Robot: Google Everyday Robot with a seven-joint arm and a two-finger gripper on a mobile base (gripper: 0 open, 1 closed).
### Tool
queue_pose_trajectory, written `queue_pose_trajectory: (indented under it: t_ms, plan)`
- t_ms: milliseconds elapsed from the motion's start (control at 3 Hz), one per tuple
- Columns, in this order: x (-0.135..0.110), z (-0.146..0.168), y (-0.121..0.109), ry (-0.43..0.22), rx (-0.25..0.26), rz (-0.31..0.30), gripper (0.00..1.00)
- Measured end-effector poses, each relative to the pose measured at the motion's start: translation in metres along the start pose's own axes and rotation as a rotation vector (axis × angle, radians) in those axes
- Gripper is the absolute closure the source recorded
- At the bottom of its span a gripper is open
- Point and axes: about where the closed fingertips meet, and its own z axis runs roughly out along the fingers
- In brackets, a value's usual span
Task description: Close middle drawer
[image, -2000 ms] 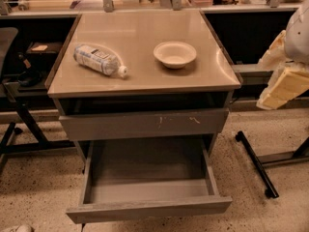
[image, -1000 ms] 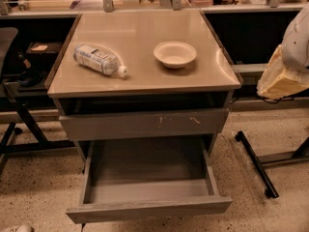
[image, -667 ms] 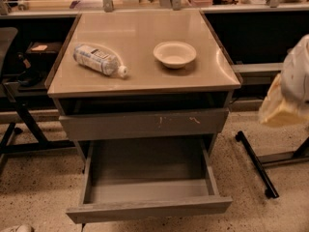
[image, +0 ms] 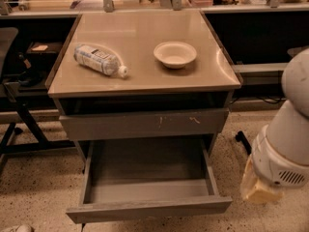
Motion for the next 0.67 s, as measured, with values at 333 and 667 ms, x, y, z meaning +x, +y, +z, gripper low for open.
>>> queue_pose_trajectory:
  t_ms: [333,667]
  plan:
    - [0.005,0.014,0.009,0.014,-0.034,0.002,1.00]
    - [0.003,0.052,0.019,-0.026,-0.135,0.007,1.00]
